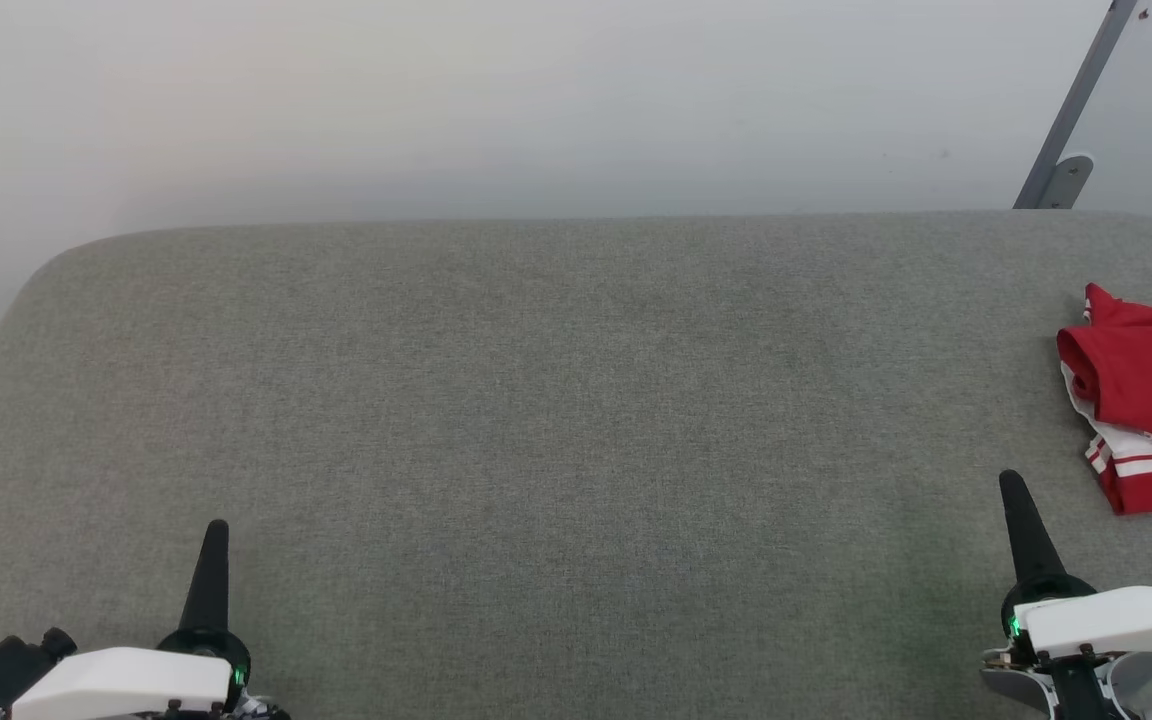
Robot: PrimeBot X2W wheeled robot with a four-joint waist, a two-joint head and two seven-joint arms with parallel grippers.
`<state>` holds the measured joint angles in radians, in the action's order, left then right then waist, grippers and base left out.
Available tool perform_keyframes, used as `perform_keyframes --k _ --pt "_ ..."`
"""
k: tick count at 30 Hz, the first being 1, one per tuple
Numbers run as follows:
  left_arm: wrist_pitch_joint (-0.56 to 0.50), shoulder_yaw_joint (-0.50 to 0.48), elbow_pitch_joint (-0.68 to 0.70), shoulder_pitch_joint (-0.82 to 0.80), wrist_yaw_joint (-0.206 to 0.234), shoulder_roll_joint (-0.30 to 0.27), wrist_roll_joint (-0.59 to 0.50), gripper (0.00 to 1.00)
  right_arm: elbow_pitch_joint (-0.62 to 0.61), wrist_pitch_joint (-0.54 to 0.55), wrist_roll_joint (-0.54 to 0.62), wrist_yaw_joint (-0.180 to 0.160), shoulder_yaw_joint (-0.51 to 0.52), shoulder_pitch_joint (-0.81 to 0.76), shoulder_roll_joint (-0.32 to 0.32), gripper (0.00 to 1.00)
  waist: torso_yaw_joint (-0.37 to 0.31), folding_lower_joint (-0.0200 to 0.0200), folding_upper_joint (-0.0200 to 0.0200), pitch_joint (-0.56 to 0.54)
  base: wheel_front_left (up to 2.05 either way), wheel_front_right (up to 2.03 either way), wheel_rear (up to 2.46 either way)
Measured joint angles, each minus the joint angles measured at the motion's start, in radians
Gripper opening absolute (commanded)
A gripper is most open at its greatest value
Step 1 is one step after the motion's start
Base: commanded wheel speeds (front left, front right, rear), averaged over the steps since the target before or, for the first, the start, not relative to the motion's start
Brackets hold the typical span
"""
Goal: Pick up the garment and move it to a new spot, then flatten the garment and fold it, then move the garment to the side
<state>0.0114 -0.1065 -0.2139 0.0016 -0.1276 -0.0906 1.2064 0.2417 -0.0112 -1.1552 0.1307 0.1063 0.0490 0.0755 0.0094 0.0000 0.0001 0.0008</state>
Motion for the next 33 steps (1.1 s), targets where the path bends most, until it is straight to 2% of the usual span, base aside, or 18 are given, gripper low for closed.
perform_keyframes --k 33 --pt "-0.078 -0.005 -0.019 -0.062 0.000 0.026 0.244 0.00 0.001 0.076 -0.275 0.000 0.004 0.032 -0.014 0.00 -0.005 0.0000 -0.0001 0.001 0.00 0.00 0.00"
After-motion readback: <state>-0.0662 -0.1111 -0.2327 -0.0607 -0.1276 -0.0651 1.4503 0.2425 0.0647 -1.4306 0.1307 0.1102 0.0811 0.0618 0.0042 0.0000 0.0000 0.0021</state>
